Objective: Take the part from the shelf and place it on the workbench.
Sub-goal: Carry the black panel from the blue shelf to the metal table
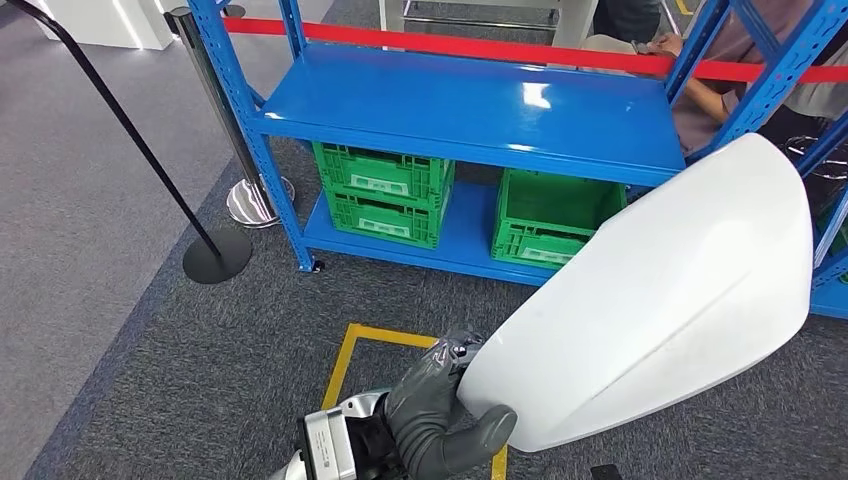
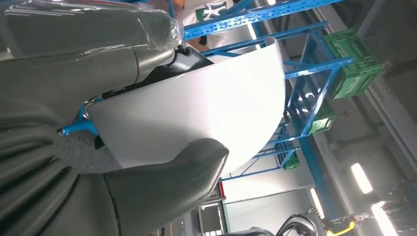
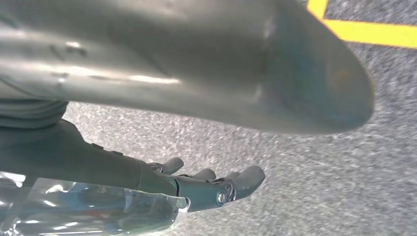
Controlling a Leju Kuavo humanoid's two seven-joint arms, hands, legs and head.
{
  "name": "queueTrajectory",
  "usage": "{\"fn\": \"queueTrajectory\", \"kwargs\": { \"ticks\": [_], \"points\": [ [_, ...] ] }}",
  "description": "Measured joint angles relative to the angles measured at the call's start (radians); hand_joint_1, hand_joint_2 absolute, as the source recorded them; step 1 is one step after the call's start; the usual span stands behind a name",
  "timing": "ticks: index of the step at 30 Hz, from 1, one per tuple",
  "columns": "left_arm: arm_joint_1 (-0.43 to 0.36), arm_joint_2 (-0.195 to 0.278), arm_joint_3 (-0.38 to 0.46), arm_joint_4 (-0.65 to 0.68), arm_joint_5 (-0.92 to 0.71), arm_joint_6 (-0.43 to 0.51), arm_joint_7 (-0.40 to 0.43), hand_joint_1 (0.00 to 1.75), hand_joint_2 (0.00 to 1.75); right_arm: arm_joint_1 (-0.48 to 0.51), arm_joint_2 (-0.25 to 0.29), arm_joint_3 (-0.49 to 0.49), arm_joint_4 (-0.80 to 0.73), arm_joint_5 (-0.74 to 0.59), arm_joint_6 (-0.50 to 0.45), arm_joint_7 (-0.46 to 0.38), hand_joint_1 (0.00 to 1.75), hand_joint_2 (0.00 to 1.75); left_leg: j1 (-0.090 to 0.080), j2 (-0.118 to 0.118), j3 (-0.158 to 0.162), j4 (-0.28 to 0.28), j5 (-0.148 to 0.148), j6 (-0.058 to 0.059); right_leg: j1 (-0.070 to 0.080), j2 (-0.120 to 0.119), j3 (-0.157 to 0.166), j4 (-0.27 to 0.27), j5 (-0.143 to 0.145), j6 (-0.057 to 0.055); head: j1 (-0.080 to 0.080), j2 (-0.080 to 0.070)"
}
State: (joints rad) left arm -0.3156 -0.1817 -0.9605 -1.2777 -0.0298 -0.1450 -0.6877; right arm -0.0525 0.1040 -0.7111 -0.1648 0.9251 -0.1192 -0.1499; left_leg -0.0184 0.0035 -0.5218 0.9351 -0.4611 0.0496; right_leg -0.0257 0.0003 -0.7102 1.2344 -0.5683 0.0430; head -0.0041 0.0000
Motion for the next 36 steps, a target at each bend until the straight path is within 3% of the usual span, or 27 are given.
{"fn": "queueTrajectory", "kwargs": {
  "ticks": [1, 2, 3, 4, 6, 8, 10, 11, 12, 14, 15, 16, 17, 18, 20, 22, 23, 25, 26, 27, 28, 30, 31, 32, 33, 34, 36],
  "points": [
    [0.0, 0.001, 0.0, 0.002, 0.0, 0.0, 0.0, 1.75, 1.75, 0.0, -0.001, 0.0, 0.0, 0.0, 0.0, 0.0, 0.0, 0.0, -0.001, 0.002, -0.016, 0.004, 0.012, 0.0, 0.001, 0.0, 0.001, 0.048, -0.007, 0.001, 0.002, 0.0],
    [0.0, 0.001, 0.0, 0.003, 0.0, 0.0, 0.001, 1.75, 1.75, 0.0, -0.001, 0.0, 0.0, 0.0, 0.0, 0.0, 0.0, 0.0, -0.001, 0.003, -0.034, 0.009, 0.023, -0.001, 0.001, 0.0, 0.018, 0.062, 0.007, 0.0, 0.005, 0.0],
    [0.0, 0.001, 0.0, 0.004, 0.0, 0.0, 0.001, 1.75, 1.75, 0.0, -0.002, 0.0, 0.0, 0.0, 0.0, 0.0, 0.0, 0.0, -0.001, 0.004, -0.052, 0.015, 0.032, -0.002, 0.001, 0.0, 0.055, 0.037, 0.033, -0.001, 0.007, 0.0],
    [0.0, 0.001, 0.0, 0.005, 0.0, 0.0, 0.001, 1.75, 1.75, 0.0, -0.003, 0.0, 0.0, 0.0, -0.001, 0.0, 0.0, 0.0, -0.001, 0.004, -0.069, 0.024, 0.04, -0.005, 0.0, 0.0, 0.108, -0.025, 0.054, -0.002, 0.009, 0.0],
    [0.0, 0.0, 0.0, 0.005, 0.0, 0.0, 0.001, 1.75, 1.75, -0.003, -0.004, 0.0, 0.0, -0.002, -0.002, -0.002, 0.0, 0.0, -0.003, 0.003, -0.095, 0.044, 0.052, -0.013, 0.002, 0.0, 0.213, -0.173, 0.046, -0.007, 0.011, 0.0],
    [0.0, 0.0, 0.001, 0.006, 0.001, 0.0, 0.002, 1.75, 1.75, -0.005, -0.004, -0.001, 0.0, -0.003, -0.004, -0.004, 0.0, 0.0, -0.005, 0.003, -0.108, 0.056, 0.064, -0.022, 0.007, 0.001, 0.248, -0.24, 0.02, -0.017, 0.01, 0.0],
    [0.0, 0.0, 0.0, 0.007, 0.002, 0.0, 0.002, 1.75, 1.75, -0.004, -0.002, -0.002, 0.0, -0.005, -0.004, -0.004, 0.0, 0.0, -0.003, 0.001, -0.116, 0.059, 0.073, -0.032, 0.007, -0.001, 0.232, -0.24, 0.03, -0.034, 0.008, 0.0],
    [0.0, 0.001, 0.0, 0.008, 0.002, -0.002, 0.002, 1.75, 1.75, -0.004, -0.002, -0.003, 0.0, -0.006, -0.004, -0.004, 0.0, 0.0, -0.002, -0.001, -0.123, 0.07, 0.057, -0.039, 0.005, -0.003, 0.222, -0.239, 0.04, -0.043, 0.007, 0.0],
    [0.0, 0.001, 0.0, 0.009, 0.002, -0.003, 0.002, 1.75, 1.75, -0.005, -0.001, -0.004, 0.0, -0.007, -0.004, -0.004, 0.0, 0.0, 0.0, -0.003, -0.135, 0.1, 0.02, -0.046, 0.003, -0.005, 0.21, -0.24, 0.053, -0.05, 0.004, 0.0],
    [0.0, 0.002, -0.001, 0.012, 0.002, -0.004, 0.002, 1.75, 1.75, -0.006, -0.001, -0.007, 0.0, -0.009, -0.004, -0.004, 0.0, 0.0, 0.007, -0.005, -0.17, 0.22, -0.087, -0.059, 0.001, -0.006, 0.18, -0.238, 0.081, -0.056, -0.004, 0.0],
    [0.0, 0.002, -0.001, 0.013, 0.003, -0.005, 0.002, 1.75, 1.75, -0.005, -0.001, -0.009, 0.0, -0.009, -0.004, -0.004, 0.0, 0.0, 0.01, -0.004, -0.185, 0.289, -0.126, -0.064, 0.001, -0.006, 0.164, -0.237, 0.094, -0.055, -0.008, 0.0],
    [0.0, 0.004, -0.001, 0.015, 0.003, -0.006, 0.002, 1.75, 1.75, -0.005, -0.001, -0.011, 0.0, -0.009, -0.004, -0.004, 0.0, 0.0, 0.013, -0.004, -0.19, 0.339, -0.142, -0.066, 0.001, -0.007, 0.147, -0.236, 0.107, -0.054, -0.009, 0.0],
    [0.0, 0.005, -0.001, 0.017, 0.004, -0.007, 0.002, 1.75, 1.75, -0.005, -0.001, -0.012, 0.0, -0.009, -0.004, -0.005, 0.0, 0.0, 0.015, -0.004, -0.179, 0.358, -0.133, -0.066, 0.001, -0.007, 0.131, -0.236, 0.119, -0.052, -0.011, 0.0],
    [-0.001, 0.005, -0.001, 0.018, 0.004, -0.008, 0.002, 1.75, 1.75, -0.005, -0.001, -0.013, 0.0, -0.009, -0.004, -0.005, 0.0, 0.0, 0.016, -0.004, -0.149, 0.339, -0.11, -0.065, 0.001, -0.007, 0.116, -0.236, 0.13, -0.05, -0.013, 0.0],
    [-0.004, 0.003, -0.001, 0.019, 0.004, -0.009, 0.002, 1.75, 1.75, -0.006, 0.0, -0.013, 0.0, -0.008, -0.004, -0.005, 0.0, 0.0, 0.017, -0.005, -0.038, 0.205, -0.071, -0.058, 0.002, -0.007, 0.093, -0.235, 0.153, -0.043, -0.016, 0.0],
    [-0.01, -0.002, -0.001, 0.019, 0.005, -0.011, 0.002, 1.75, 1.75, -0.006, 0.001, -0.014, 0.0, -0.007, -0.005, -0.005, 0.0, 0.0, 0.012, -0.007, 0.065, 0.058, -0.082, -0.05, 0.002, -0.006, 0.081, -0.236, 0.173, -0.032, -0.017, 0.0],
    [-0.012, -0.004, -0.001, 0.019, 0.006, -0.012, 0.002, 1.75, 1.75, -0.006, 0.002, -0.014, 0.0, -0.006, -0.005, -0.005, 0.0, 0.0, 0.008, -0.008, 0.087, 0.02, -0.091, -0.045, 0.001, -0.006, 0.078, -0.239, 0.184, -0.026, -0.018, 0.0],
    [-0.014, -0.005, -0.002, 0.019, 0.008, -0.013, 0.003, 1.75, 1.75, -0.005, 0.002, -0.014, 0.0, -0.006, -0.006, -0.005, 0.0, 0.0, 0.005, -0.007, 0.078, 0.003, -0.08, -0.031, -0.003, -0.006, 0.072, -0.247, 0.203, -0.011, -0.017, 0.0],
    [-0.014, -0.005, -0.003, 0.019, 0.009, -0.014, 0.004, 1.75, 1.75, -0.003, 0.003, -0.015, 0.0, -0.006, -0.006, -0.005, 0.0, 0.0, 0.005, -0.006, 0.067, 0.001, -0.067, -0.022, -0.005, -0.005, 0.065, -0.241, 0.194, -0.007, -0.017, 0.0],
    [-0.014, -0.006, -0.005, 0.019, 0.01, -0.015, 0.006, 1.75, 1.75, -0.001, 0.004, -0.015, 0.0, -0.007, -0.006, -0.005, 0.0, 0.0, 0.006, -0.004, 0.053, -0.002, -0.052, -0.012, -0.005, -0.004, 0.054, -0.219, 0.165, -0.003, -0.013, 0.0],
    [-0.015, -0.006, -0.007, 0.019, 0.011, -0.015, 0.007, 1.75, 1.75, 0.0, 0.005, -0.015, 0.0, -0.007, -0.006, -0.005, 0.0, 0.0, 0.007, -0.002, 0.038, -0.003, -0.038, -0.005, -0.005, -0.003, 0.038, -0.175, 0.116, -0.002, -0.008, 0.0],
    [-0.015, -0.007, -0.013, 0.02, 0.014, -0.015, 0.009, 1.75, 1.75, 0.0, 0.004, -0.017, 0.0, -0.007, -0.006, -0.005, 0.0, 0.0, 0.003, 0.001, 0.007, -0.001, -0.012, 0.002, -0.003, -0.002, 0.007, -0.039, 0.013, 0.002, 0.005, 0.0],
    [-0.015, -0.006, -0.015, 0.021, 0.016, -0.015, 0.01, 1.75, 1.75, 0.0, 0.003, -0.018, 0.0, -0.007, -0.006, -0.005, 0.0, 0.0, 0.001, 0.002, -0.01, 0.001, 0.001, 0.002, -0.002, -0.002, 0.001, 0.022, -0.009, 0.004, 0.009, 0.0],
    [-0.014, -0.006, -0.018, 0.021, 0.017, -0.016, 0.011, 1.75, 1.75, 0.0, 0.002, -0.018, 0.0, -0.007, -0.006, -0.005, 0.0, 0.0, 0.0, 0.003, -0.027, 0.005, 0.013, 0.002, -0.001, -0.002, 0.007, 0.057, -0.005, 0.003, 0.011, 0.0],
    [-0.014, -0.006, -0.019, 0.021, 0.018, -0.016, 0.012, 1.75, 1.75, 0.0, 0.002, -0.019, 0.0, -0.007, -0.006, -0.005, 0.0, 0.0, 0.0, 0.004, -0.044, 0.01, 0.024, 0.001, 0.0, -0.002, 0.031, 0.055, 0.017, 0.002, 0.012, 0.0],
    [-0.014, -0.005, -0.021, 0.022, 0.019, -0.016, 0.013, 1.75, 1.75, 0.0, 0.002, -0.019, 0.0, -0.007, -0.006, -0.005, 0.0, 0.0, -0.001, 0.004, -0.062, 0.017, 0.033, -0.001, 0.0, -0.002, 0.074, 0.014, 0.044, 0.0, 0.013, 0.0],
    [-0.015, -0.006, -0.023, 0.021, 0.019, -0.017, 0.014, 1.75, 1.75, -0.002, 0.001, -0.02, 0.0, -0.008, -0.006, -0.005, 0.0, 0.0, -0.002, 0.004, -0.093, 0.035, 0.047, -0.008, 0.001, -0.002, 0.186, -0.141, 0.052, -0.005, 0.016, 0.0]
  ]
}}
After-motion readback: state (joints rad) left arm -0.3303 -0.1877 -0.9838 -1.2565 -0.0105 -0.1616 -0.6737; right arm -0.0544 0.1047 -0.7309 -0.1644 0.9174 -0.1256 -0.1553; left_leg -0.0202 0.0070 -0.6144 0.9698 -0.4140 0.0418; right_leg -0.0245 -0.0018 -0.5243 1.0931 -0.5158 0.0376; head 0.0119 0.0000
